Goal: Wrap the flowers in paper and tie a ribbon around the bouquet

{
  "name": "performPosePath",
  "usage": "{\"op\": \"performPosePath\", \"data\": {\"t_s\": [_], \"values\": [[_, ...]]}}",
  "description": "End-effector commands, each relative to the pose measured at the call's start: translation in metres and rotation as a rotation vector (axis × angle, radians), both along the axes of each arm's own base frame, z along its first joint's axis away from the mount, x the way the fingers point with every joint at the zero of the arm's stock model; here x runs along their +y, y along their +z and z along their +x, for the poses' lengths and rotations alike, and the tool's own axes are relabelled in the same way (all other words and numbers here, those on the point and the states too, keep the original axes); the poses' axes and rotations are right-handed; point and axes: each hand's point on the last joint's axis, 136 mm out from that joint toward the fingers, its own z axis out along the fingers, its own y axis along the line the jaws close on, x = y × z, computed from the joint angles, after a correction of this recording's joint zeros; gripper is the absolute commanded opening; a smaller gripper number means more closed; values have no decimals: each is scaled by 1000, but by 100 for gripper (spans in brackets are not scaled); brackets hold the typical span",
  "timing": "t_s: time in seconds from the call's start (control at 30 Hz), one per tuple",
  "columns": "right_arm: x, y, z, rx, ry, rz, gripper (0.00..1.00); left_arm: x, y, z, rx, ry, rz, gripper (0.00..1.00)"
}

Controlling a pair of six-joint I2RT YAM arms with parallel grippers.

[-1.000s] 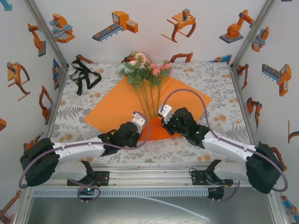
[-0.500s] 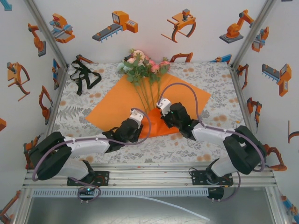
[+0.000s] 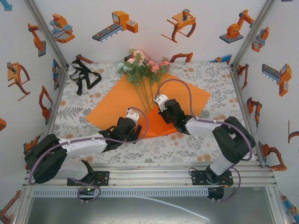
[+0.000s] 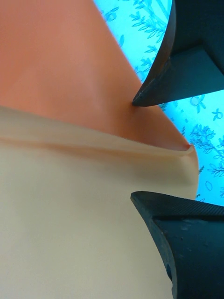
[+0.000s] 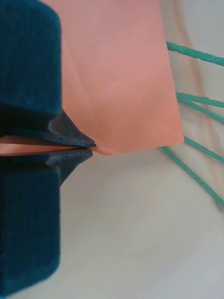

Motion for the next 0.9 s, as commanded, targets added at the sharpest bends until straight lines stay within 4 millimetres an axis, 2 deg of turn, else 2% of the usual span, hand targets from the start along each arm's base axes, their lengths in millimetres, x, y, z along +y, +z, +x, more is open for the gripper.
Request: {"op": "performPosePath", "data": {"t_s": [0.0, 0.13, 0.2, 0.3, 0.4, 0.47, 0.6, 0.73, 0.87], "values": [[-10, 7, 13, -12, -72, 0, 3, -12, 6, -11, 69, -76, -22, 69], [-17, 3, 21, -6, -96, 4, 0, 11, -8, -4, 130, 27, 39, 68], [-18, 0, 24, 4, -99, 6, 0, 18, -15, -3, 159, 60, 80, 62], [-19, 0, 26, 8, -101, 1, 0, 9, -20, -12, 230, 1, 71, 52], [-22, 0, 28, 7, -111, 2, 0, -8, -22, -30, 322, -105, 23, 49], [-23, 1, 28, 8, -110, 4, 0, -5, -26, -33, 350, -91, 37, 46], [-26, -1, 29, 15, -117, -4, 0, 5, -28, -33, 366, -62, 81, 41], [-32, -3, 31, 18, -126, -18, 0, 21, -31, -21, 323, 5, 136, 28], [-35, -6, 29, 27, -105, -51, 0, 30, -21, -14, 262, 43, 117, 17]]}}
